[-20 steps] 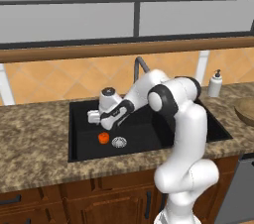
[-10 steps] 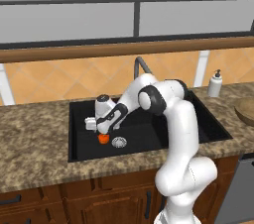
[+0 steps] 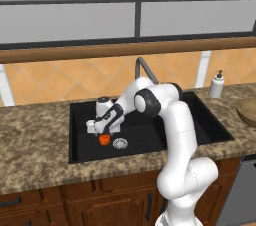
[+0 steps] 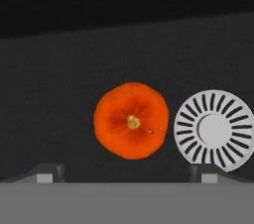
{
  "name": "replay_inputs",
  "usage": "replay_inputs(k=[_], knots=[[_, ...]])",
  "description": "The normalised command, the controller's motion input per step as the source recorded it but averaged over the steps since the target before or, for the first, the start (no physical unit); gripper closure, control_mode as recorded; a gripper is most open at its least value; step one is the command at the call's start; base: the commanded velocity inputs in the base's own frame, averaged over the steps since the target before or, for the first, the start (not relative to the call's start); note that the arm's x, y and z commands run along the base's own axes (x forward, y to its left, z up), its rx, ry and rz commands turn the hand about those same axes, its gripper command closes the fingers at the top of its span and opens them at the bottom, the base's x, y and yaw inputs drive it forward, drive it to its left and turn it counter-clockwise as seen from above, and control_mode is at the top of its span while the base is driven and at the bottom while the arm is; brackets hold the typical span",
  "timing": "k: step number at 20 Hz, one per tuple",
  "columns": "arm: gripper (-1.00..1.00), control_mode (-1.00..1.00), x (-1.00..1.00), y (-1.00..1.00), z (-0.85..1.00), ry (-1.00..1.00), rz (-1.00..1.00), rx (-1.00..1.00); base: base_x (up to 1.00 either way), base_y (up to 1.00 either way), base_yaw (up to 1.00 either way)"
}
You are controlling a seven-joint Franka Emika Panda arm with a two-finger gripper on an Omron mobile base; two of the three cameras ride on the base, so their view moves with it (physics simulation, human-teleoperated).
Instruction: Pick the squash from the sink and place it in the bowl. Then pick the bowl and place it in the microwave. Then close the microwave door and press the start button.
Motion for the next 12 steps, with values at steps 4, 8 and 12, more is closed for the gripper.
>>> replay_inputs(k=[4,8,12], knots=[[-1.00,-1.00,0.20,-0.01,-0.19,0.08,0.00,0.00,0.00,0.00,0.00],[-1.00,-1.00,0.22,0.00,-0.23,0.07,0.00,0.00,0.00,0.00,0.00],[-1.00,-1.00,0.29,0.00,-0.33,0.04,0.00,0.00,0.00,0.00,0.00]])
